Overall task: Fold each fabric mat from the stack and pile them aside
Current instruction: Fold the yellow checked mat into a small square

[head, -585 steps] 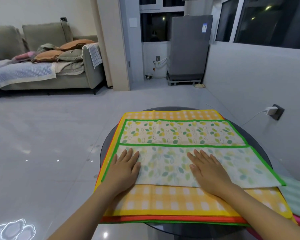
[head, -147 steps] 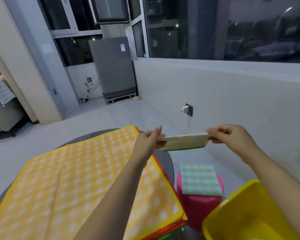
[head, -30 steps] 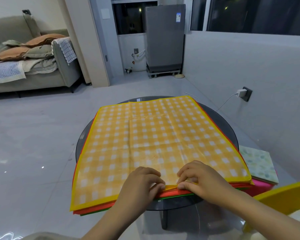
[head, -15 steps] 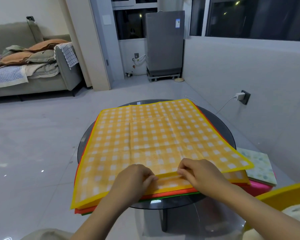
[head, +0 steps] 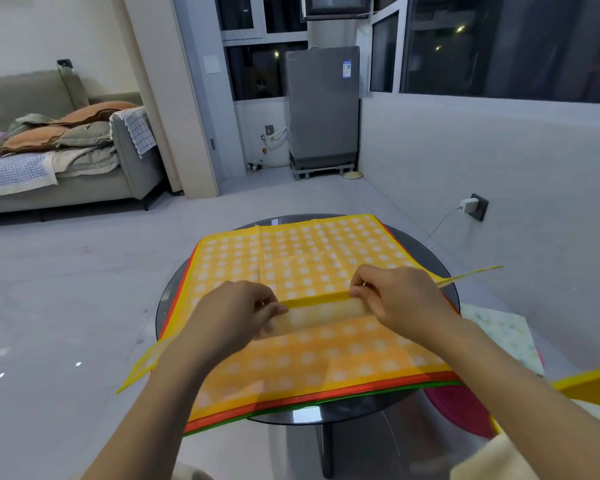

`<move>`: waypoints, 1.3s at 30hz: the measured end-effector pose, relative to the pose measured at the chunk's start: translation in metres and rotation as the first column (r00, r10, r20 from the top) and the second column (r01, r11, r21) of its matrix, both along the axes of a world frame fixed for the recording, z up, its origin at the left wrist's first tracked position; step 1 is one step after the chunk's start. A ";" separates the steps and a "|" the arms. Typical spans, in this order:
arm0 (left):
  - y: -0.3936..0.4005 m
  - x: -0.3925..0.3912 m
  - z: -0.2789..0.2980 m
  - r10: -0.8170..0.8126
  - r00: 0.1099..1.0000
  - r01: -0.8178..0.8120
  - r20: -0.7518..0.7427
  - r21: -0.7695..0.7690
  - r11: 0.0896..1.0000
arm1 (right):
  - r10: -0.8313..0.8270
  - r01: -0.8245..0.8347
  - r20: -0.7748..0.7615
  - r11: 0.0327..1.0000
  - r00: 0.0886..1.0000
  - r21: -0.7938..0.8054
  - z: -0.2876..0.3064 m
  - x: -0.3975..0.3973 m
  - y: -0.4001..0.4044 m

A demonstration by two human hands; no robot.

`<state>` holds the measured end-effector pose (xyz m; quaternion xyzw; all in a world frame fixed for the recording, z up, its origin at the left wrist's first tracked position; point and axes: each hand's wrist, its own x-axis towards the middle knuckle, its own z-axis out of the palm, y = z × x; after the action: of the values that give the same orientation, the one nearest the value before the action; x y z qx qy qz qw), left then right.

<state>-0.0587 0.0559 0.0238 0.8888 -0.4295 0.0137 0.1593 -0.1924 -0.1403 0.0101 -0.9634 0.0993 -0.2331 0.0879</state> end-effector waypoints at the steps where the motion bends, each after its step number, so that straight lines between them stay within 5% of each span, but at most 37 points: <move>1: 0.001 0.000 0.009 -0.015 1.000 0.015 -0.010 -0.001 1.000 | 0.003 -0.003 0.005 1.000 1.000 -0.013 0.009 -0.001 0.000; 5: 0.000 0.011 0.038 -0.015 1.000 0.015 -0.011 -0.042 0.999 | 0.007 -0.003 0.068 0.999 0.998 -0.047 0.038 0.005 -0.003; 8: -0.012 0.028 0.043 0.069 0.988 -0.057 0.135 -0.092 0.994 | -0.027 0.036 0.106 0.996 0.994 -0.080 0.047 0.025 -0.012; 19: -0.073 0.111 -0.037 0.142 0.942 -0.063 0.303 -0.256 0.965 | -0.067 0.085 0.164 0.991 0.984 -0.104 -0.025 0.115 -0.064; 26: -0.095 0.135 -0.092 0.119 0.981 -0.122 0.156 0.006 0.993 | -0.095 0.091 -0.107 0.995 0.990 -0.041 -0.083 0.148 -0.085; 30: -0.096 0.137 -0.100 0.133 0.981 -0.145 0.143 0.078 0.986 | -0.065 0.073 -0.121 0.996 0.990 0.060 -0.092 0.153 -0.084; 39: -0.093 0.104 -0.095 0.136 0.972 -0.137 0.190 -0.007 0.991 | -0.072 0.082 -0.166 0.995 0.983 0.054 -0.083 0.149 -0.066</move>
<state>0.0454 -0.0370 -0.0707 0.9113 -0.3806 0.1080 0.1137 -0.0439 -0.2067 -0.0730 -0.9716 0.1503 -0.1530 0.0994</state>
